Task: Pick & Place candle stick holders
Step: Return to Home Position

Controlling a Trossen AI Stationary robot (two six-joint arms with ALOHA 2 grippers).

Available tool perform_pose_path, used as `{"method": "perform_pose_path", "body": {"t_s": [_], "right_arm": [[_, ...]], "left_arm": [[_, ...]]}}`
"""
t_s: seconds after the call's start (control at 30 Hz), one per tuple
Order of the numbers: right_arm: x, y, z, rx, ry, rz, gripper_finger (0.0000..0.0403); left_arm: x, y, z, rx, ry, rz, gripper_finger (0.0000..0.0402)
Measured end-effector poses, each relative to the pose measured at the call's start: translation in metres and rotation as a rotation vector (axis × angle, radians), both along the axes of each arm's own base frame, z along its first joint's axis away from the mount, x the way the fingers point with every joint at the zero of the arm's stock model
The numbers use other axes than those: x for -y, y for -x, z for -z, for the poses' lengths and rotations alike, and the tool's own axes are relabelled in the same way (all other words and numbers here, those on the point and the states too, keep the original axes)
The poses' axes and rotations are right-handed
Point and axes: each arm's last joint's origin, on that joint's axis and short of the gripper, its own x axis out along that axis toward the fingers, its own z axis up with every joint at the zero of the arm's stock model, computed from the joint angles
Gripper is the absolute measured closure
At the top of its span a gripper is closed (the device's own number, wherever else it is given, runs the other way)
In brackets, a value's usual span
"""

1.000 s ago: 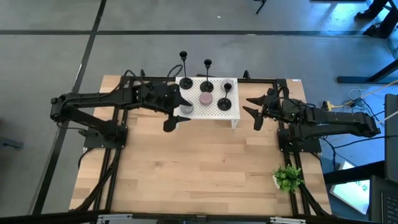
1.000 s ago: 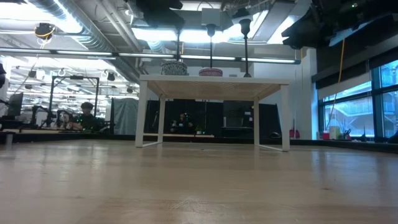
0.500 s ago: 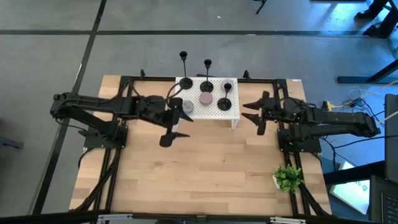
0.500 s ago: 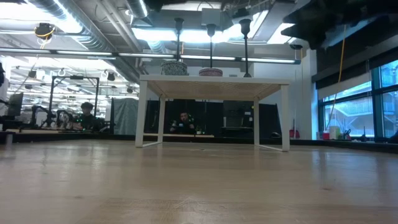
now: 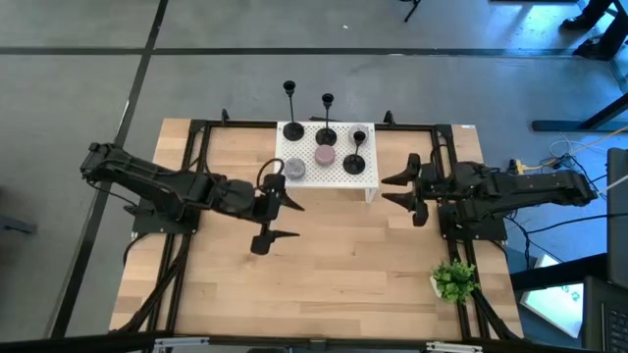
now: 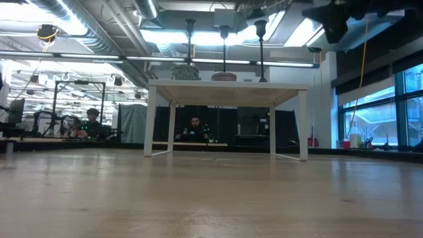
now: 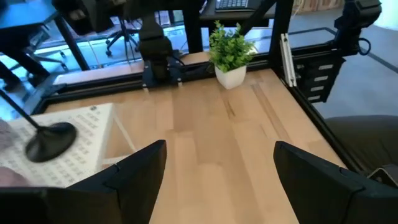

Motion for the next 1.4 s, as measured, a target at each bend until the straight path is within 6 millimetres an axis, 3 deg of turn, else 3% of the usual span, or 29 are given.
{"method": "perform_pose_path", "body": {"t_s": [0.2, 0.37, 0.67, 0.8, 1.03, 1.17, 1.4], "right_arm": [[-0.009, 0.0, -0.006, 0.06, 0.022, -0.123, 0.0201], [-0.017, 0.0, -0.005, 0.057, 0.004, -0.293, 0.0201], [-0.026, -0.001, -0.005, 0.066, 0.031, -0.387, 0.0201], [-0.027, -0.001, -0.006, 0.082, 0.072, -0.378, 0.0201], [-0.022, -0.003, -0.006, 0.085, 0.087, -0.208, 0.0206], [-0.021, -0.003, -0.006, 0.075, 0.092, -0.171, 0.0236], [-0.021, -0.003, -0.004, 0.063, 0.119, -0.171, 0.0336]], "left_arm": [[0.008, 0.001, 0.017, 0.01, 0.009, -0.029, 0.0107], [0.016, 0.0, 0.02, 0.138, 0.009, 0.007, 0.0107], [0.018, 0.001, 0.029, 0.22, 0.037, 0.016, 0.0107], [0.019, 0.001, 0.03, 0.211, 0.044, 0.018, 0.0107], [0.025, 0.003, 0.03, 0.209, 0.049, 0.045, 0.0107], [0.026, 0.004, 0.031, 0.198, 0.046, 0.049, 0.0107], [0.026, 0.004, 0.031, 0.192, 0.043, 0.049, 0.0107]]}}
